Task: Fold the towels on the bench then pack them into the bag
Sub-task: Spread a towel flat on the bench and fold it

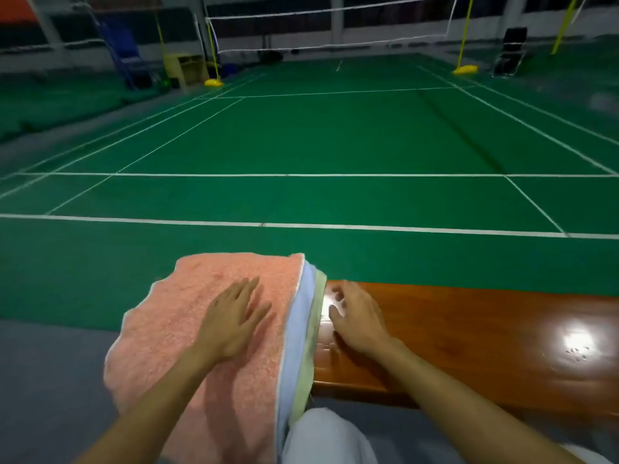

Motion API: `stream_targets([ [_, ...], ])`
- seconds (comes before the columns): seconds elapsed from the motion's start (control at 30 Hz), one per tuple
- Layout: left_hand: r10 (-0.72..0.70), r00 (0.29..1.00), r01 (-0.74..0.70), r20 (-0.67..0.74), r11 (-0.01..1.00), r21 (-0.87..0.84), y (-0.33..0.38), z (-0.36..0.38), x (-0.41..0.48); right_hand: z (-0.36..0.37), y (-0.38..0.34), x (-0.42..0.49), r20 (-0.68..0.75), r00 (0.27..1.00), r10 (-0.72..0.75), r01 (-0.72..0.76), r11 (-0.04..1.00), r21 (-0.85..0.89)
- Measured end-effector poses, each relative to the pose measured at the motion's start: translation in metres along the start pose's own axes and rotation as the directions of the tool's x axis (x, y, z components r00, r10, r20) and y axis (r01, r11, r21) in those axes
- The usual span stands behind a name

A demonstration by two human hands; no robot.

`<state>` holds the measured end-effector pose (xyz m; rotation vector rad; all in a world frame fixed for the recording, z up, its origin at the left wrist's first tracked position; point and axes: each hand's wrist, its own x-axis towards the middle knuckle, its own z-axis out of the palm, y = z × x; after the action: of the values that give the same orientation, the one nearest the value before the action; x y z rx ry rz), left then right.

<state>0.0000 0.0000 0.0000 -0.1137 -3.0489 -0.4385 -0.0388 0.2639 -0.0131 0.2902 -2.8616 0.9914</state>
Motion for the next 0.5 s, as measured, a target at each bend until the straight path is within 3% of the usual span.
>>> stream_targets([
  [0.07, -0.128, 0.977, 0.121, -0.171, 0.992, -0.046, -0.024, -0.006, -0.002, 0.016, -0.028, 0.009, 0.036, 0.991, 0.129, -0.133, 0.937, 0.323],
  [0.13, -0.267, 0.916, 0.275, -0.300, 0.961, -0.013, -0.055, -0.013, -0.007, 0.029, -0.060, 0.017, 0.154, 0.958, 0.241, -0.285, 0.810, 0.513],
  [0.2, -0.426, 0.837, 0.439, -0.343, 0.897, -0.043, -0.082, -0.020, -0.011, 0.041, -0.078, 0.023, 0.274, 0.918, 0.287, -0.393, 0.759, 0.520],
  [0.33, -0.728, 0.636, 0.692, -0.254, 0.684, -0.229, -0.122, -0.030, -0.019, 0.062, -0.085, 0.027, 0.316, 0.871, 0.376, -0.475, 0.808, 0.349],
  [0.4, -0.781, 0.579, 0.690, -0.233, 0.622, -0.371, -0.129, -0.032, -0.021, 0.068, -0.085, 0.028, 0.293, 0.870, 0.397, -0.479, 0.823, 0.306],
  [0.5, -0.769, 0.563, 0.625, -0.304, 0.637, -0.451, -0.127, -0.037, -0.023, 0.070, -0.087, 0.027, 0.242, 0.895, 0.375, -0.445, 0.795, 0.413],
])
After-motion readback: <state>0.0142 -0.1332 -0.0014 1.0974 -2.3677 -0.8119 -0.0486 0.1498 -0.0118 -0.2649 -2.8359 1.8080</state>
